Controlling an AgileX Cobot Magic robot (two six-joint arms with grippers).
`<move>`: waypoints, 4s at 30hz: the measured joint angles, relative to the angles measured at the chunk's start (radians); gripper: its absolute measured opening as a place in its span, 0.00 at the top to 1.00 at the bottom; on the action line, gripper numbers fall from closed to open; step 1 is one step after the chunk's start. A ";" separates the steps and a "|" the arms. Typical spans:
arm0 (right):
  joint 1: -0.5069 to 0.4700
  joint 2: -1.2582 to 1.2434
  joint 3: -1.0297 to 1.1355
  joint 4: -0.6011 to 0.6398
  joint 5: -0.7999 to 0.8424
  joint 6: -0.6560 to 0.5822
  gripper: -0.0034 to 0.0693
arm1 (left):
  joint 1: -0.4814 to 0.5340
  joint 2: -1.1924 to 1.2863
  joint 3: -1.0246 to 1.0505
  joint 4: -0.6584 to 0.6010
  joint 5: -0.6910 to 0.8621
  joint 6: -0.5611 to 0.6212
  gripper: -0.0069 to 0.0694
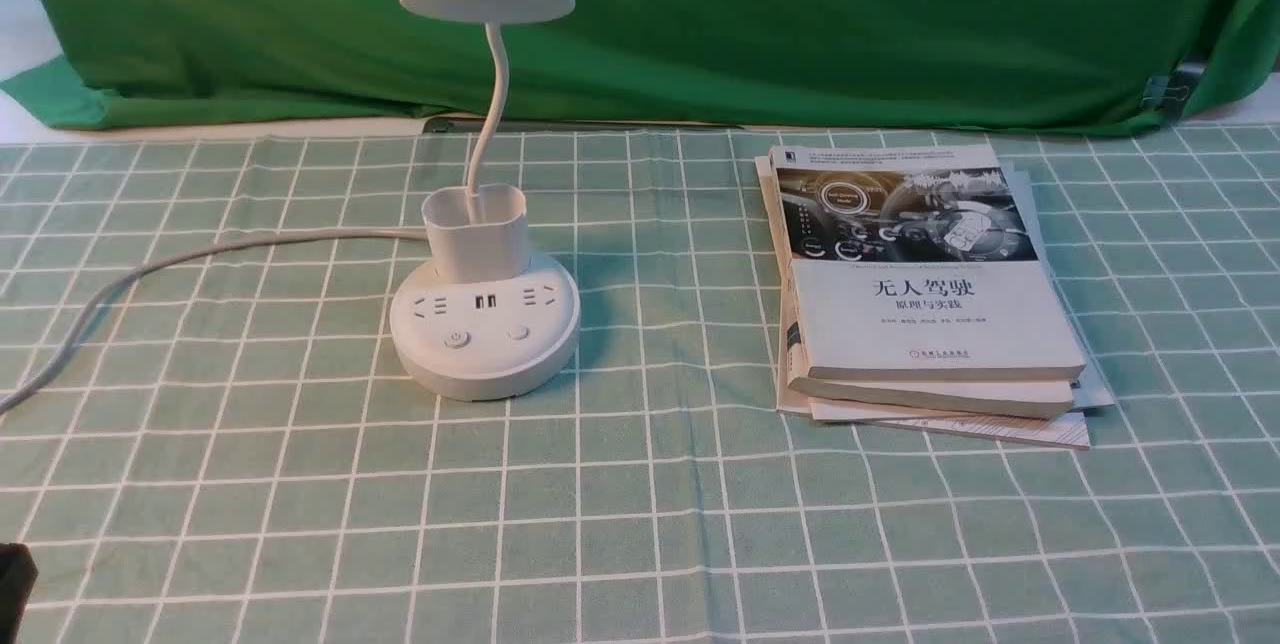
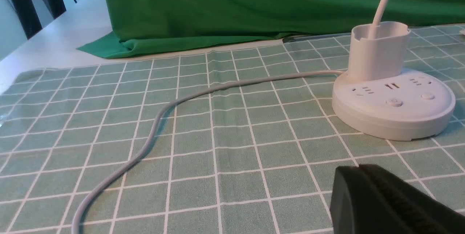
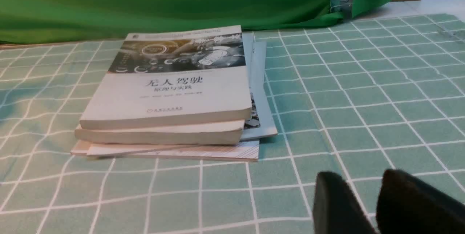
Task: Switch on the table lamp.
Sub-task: 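Press the power button on the lamp base to turn the lamp on with the left gripper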
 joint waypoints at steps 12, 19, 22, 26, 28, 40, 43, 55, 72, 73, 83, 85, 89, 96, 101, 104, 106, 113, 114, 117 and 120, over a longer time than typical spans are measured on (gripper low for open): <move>0.000 0.000 0.000 0.000 0.001 0.000 0.62 | 0.000 0.000 0.000 0.000 0.000 0.000 0.88; 0.000 0.000 0.000 0.000 0.001 0.000 0.62 | 0.000 0.000 0.000 0.000 0.000 0.005 0.88; 0.000 0.000 0.000 0.000 0.001 0.000 0.62 | 0.000 0.000 0.000 0.000 0.000 0.005 0.88; 0.000 0.000 0.000 0.000 0.001 0.000 0.62 | 0.000 0.000 0.000 0.000 0.000 0.005 0.88; 0.000 0.000 0.000 0.000 0.001 0.000 0.62 | 0.000 0.000 0.000 0.000 0.000 0.005 0.88; 0.000 0.000 0.000 0.000 0.001 0.000 0.62 | 0.000 0.000 0.000 0.009 0.000 0.005 0.88; 0.000 0.000 0.000 0.000 0.000 0.000 0.62 | 0.000 0.000 0.000 0.011 -0.001 0.005 0.88; 0.000 0.000 0.000 0.000 0.000 0.000 0.62 | 0.000 0.000 0.000 0.069 -0.628 0.005 0.88; 0.000 0.000 0.000 0.000 0.000 0.000 0.62 | 0.000 -0.002 -0.108 0.159 -0.922 -0.428 0.88; 0.000 0.000 0.000 0.000 0.000 0.000 0.62 | 0.000 -0.003 -0.168 0.160 -0.818 -0.465 0.88; 0.000 0.000 0.000 0.000 0.000 0.000 0.62 | 0.000 0.286 -0.651 0.178 0.064 -0.325 0.88; 0.000 0.000 0.000 0.000 0.000 0.000 0.62 | 0.000 0.408 -0.723 0.170 0.236 -0.303 0.88; 0.000 0.000 0.000 0.000 0.000 0.000 0.62 | 0.000 0.637 -0.832 0.103 0.486 -0.276 0.88; 0.000 0.000 0.000 0.000 0.000 0.000 0.62 | -0.003 0.913 -0.867 -0.083 0.638 -0.217 0.88; 0.000 0.000 0.000 0.000 0.000 0.000 0.62 | -0.039 1.113 -0.868 -0.322 0.657 -0.059 0.88; 0.000 0.000 0.000 0.000 0.000 0.000 0.62 | -0.114 1.200 -0.870 -0.349 0.629 -0.034 0.91; 0.000 0.000 0.000 0.000 0.000 0.000 0.62 | -0.178 1.268 -0.881 -0.351 0.619 -0.027 0.91; 0.000 0.000 0.000 0.000 0.000 0.000 0.62 | -0.346 1.537 -1.014 -0.286 0.569 -0.029 0.91; 0.000 0.000 0.000 0.000 0.000 0.000 0.62 | -0.356 1.589 -1.057 -0.265 0.535 -0.043 0.91; 0.000 0.000 0.000 0.000 0.000 0.000 0.62 | -0.360 1.684 -1.143 -0.239 0.491 -0.049 0.91; 0.000 0.000 0.000 0.000 0.000 0.000 0.62 | -0.360 1.766 -1.247 -0.180 0.483 -0.081 0.91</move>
